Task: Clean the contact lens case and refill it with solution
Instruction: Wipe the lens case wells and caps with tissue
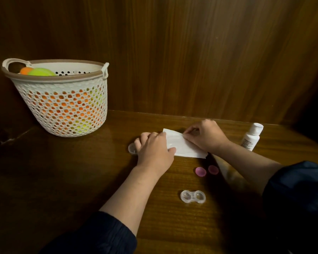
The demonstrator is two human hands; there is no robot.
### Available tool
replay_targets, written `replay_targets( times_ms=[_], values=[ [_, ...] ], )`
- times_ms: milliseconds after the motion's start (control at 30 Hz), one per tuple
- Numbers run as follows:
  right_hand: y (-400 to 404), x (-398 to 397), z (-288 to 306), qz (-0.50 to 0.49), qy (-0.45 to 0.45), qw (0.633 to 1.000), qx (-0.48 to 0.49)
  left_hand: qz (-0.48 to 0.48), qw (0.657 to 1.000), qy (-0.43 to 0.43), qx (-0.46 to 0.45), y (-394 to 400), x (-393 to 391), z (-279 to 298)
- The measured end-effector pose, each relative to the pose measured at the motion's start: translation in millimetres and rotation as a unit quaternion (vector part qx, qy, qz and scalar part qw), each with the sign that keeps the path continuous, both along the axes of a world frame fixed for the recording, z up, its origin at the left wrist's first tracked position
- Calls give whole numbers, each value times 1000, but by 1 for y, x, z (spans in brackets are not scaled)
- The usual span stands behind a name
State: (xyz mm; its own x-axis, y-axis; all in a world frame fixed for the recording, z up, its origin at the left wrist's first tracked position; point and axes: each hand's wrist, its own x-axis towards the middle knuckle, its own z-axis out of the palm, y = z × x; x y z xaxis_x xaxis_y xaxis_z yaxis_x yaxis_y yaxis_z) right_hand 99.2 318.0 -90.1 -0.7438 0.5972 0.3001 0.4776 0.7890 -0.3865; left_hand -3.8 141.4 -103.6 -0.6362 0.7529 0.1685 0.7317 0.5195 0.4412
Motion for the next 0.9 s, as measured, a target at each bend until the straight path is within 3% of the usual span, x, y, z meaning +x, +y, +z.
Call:
replay_targets(
  times_ms=[233,367,533,767,900],
  values=[
    [-5,2,-1,35,76,987,-135,-1,999,-30,32,5,-5,-4],
    [-7,2,2,3,64,986,-152,2,998,-30,46,5,-4,-5],
    [-5,2,5,-4,84,966,-243,7,997,-44,60,5,-4,-3],
    [-11,7,5,-18,122,954,-274,27,981,-64,180,3,-3,1],
    [-13,8,6,-5,135,950,-282,36,979,-71,185,0,-2,3]
  ],
)
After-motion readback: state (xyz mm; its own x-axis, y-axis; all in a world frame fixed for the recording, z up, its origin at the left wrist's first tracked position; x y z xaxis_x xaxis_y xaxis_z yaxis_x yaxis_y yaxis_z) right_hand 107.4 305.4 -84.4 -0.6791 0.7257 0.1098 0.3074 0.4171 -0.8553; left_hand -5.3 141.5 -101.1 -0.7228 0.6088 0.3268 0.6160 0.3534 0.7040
